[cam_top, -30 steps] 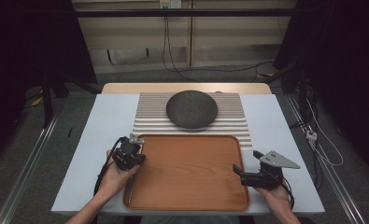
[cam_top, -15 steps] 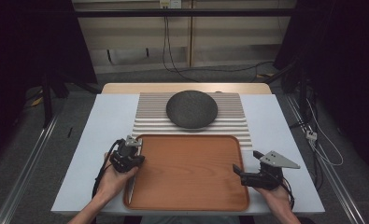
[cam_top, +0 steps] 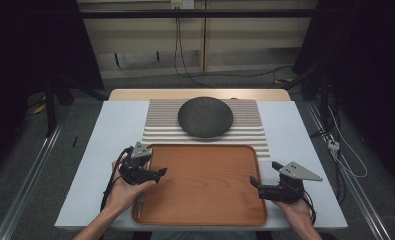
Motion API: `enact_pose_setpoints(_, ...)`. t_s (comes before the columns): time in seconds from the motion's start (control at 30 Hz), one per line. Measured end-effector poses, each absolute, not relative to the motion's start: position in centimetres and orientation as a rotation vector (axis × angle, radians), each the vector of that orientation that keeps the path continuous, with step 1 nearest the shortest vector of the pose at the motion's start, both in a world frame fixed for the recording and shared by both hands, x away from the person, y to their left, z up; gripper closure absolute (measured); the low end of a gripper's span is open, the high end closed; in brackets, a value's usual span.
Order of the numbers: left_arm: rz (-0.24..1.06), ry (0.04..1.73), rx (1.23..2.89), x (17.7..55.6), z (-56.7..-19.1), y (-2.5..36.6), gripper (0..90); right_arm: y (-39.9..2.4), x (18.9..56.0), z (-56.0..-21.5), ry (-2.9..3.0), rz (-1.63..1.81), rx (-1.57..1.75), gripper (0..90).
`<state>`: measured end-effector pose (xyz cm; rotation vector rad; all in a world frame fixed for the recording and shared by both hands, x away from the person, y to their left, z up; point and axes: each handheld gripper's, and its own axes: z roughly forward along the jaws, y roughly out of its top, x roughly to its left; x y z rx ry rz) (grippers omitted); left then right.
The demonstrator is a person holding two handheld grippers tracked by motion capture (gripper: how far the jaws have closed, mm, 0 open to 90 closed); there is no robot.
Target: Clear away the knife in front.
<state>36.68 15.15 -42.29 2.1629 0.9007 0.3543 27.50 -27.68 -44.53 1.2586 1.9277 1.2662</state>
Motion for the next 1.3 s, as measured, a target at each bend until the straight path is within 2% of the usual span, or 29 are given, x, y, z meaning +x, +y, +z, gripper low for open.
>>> enact_pose_setpoints(0.07, 0.335, 0.901, 2.137, 36.7, -42.1, 15.1, 10.9, -27.7, 27.5, -44.5, 1.927, 1.268, 1.259, 5.3)
enact_pose_setpoints(0.17, 0.321, 0.904, 2.12, 36.7, -41.7, 15.2, 6.3, -27.7, 27.5, -44.5, 1.927, 1.268, 1.26, 5.3)
enact_pose_setpoints(0.27, 0.322, 0.9, 2.09, 36.5, -41.3, 15.5, 6.7, -27.7, 27.5, -44.5, 1.927, 1.269, 1.259, 5.3)
enact_pose_setpoints(0.47, 0.431, 0.879, 2.038, 35.7, -40.5, 16.0, 7.4, -27.8, 27.5, -44.5, 1.925, 1.27, 1.261, 5.3)
enact_pose_setpoints(0.73, 0.492, 0.884, 1.968, 35.0, -39.4, 17.1, 7.4, -27.7, 27.5, -44.5, 1.921, 1.271, 1.257, 5.3)
enact_pose_setpoints(0.9, 0.549, 0.898, 1.987, 33.9, -39.9, 18.3, 7.1, -27.9, 27.4, -44.5, 1.915, 1.273, 1.263, 5.3)
enact_pose_setpoints(1.3, 0.559, 0.958, 1.934, 32.2, -40.7, 21.1, 6.4, -28.0, 27.4, -44.5, 1.906, 1.269, 1.272, 5.3)
